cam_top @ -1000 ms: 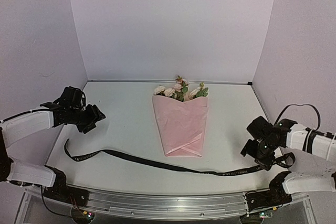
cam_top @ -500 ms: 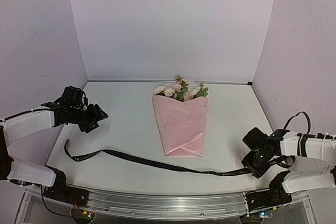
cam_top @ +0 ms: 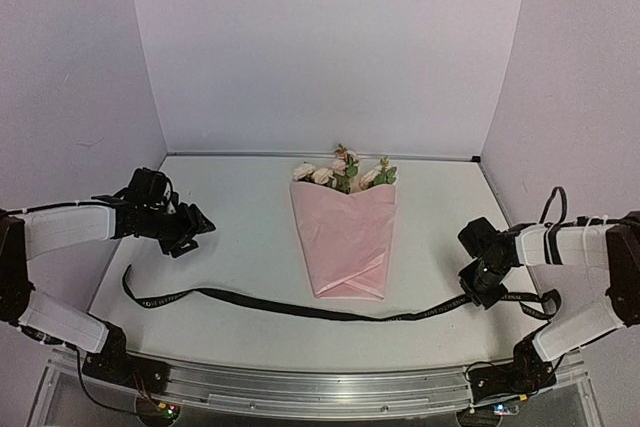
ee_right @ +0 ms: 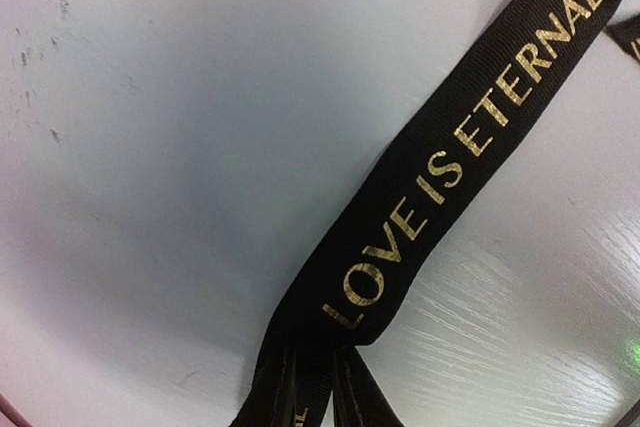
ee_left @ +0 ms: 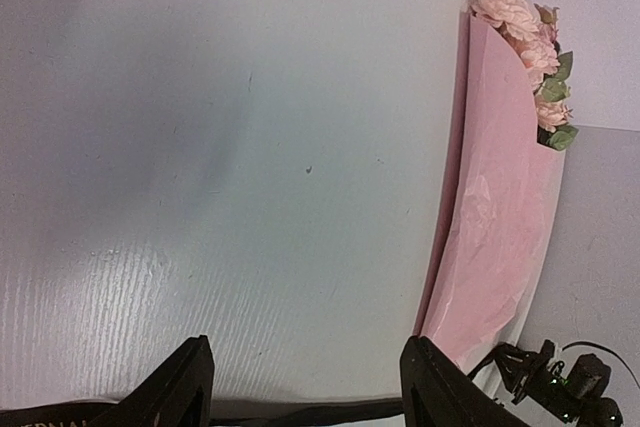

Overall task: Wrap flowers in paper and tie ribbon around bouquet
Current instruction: Adjust the right side of the ribbon at the center of the board.

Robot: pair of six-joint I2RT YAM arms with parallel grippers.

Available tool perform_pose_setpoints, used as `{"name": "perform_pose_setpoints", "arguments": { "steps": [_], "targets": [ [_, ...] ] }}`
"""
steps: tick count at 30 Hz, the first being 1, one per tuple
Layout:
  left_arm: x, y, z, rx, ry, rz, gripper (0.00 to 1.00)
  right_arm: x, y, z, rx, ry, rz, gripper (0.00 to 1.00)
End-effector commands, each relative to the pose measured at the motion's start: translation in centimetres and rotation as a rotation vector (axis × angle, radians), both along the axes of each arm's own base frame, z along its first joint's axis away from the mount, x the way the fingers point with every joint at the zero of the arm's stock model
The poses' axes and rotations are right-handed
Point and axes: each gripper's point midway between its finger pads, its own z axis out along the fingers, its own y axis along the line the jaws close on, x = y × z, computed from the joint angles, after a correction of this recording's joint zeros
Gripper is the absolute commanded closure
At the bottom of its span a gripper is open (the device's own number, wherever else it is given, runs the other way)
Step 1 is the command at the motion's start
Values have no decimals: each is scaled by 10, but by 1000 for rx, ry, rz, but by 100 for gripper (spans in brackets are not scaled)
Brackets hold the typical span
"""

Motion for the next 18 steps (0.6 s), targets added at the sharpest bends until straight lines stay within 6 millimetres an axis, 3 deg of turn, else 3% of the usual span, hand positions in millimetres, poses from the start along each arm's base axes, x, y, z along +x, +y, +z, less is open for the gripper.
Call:
{"name": "perform_pose_setpoints", "arguments": {
  "steps": [1, 9, 12, 18],
  "targets": [
    [19, -21, 23, -69, -87, -77, 34, 22, -4, -2, -19, -17, 6, 86],
    [29, -52, 28, -171, -107, -176, 34, 43, -26, 3, -51, -34, -22, 85],
    [29, -70, 32, -203, -114, -247, 34, 54, -24, 6, -39, -33, 19, 82],
    [19, -94, 34, -218, -99, -341, 38, 57, -5, 16, 29, -63, 140, 42]
  ]
}}
